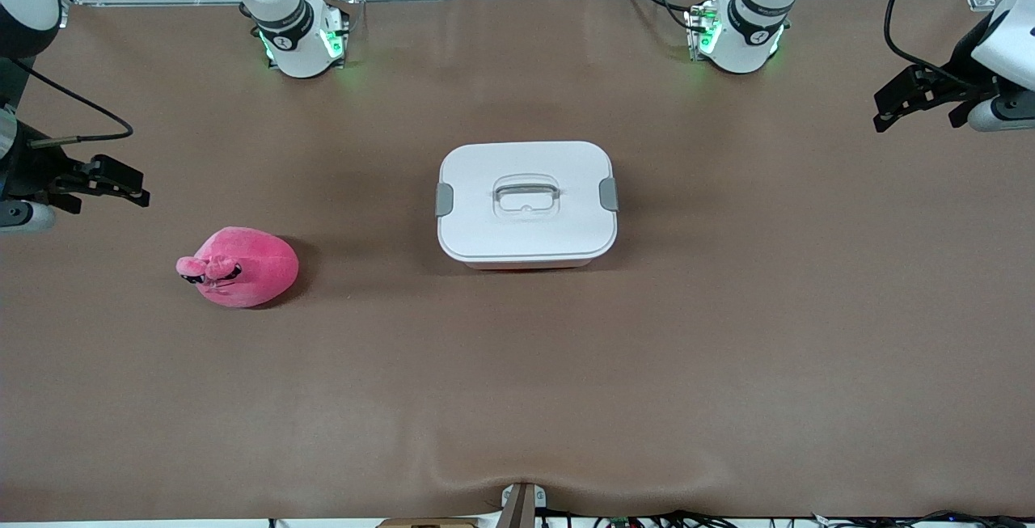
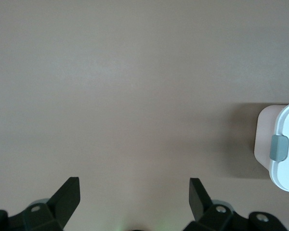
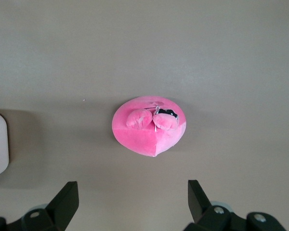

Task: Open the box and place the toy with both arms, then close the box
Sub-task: 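Move the right gripper to the pink plush while the left gripper starts reaching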

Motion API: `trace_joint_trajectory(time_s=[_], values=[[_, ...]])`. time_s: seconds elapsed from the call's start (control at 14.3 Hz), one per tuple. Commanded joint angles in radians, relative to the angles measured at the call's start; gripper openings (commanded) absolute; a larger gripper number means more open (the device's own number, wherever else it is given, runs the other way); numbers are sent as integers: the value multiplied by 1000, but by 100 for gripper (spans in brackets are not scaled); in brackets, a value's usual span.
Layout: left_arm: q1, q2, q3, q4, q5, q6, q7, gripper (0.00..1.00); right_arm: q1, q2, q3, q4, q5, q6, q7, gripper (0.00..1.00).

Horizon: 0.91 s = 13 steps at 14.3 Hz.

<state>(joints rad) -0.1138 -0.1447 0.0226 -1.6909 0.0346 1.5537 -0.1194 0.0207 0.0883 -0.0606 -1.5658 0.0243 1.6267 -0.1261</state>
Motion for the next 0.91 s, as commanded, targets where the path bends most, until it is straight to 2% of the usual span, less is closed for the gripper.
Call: trace_joint_trajectory(time_s=[0.0, 0.21, 0.42, 0.63, 0.84], values=[[6, 7, -3, 20, -12, 0, 26, 100, -2, -19, -4, -2, 5, -8, -4, 100], [11, 8, -1, 23, -10, 0, 29, 100, -8, -27, -10, 16, 9, -54, 2, 100], [9, 54, -1, 94, -5, -33, 23, 100, -7, -24, -10, 7, 9, -36, 0, 100], [5, 54, -3, 94, -15, -72, 7, 100, -1, -9, -7, -45, 9, 76, -3, 100], [-3, 59, -6, 92, -18, -75, 4, 100, -1, 7, -7, -184, 6, 270, -4, 100]])
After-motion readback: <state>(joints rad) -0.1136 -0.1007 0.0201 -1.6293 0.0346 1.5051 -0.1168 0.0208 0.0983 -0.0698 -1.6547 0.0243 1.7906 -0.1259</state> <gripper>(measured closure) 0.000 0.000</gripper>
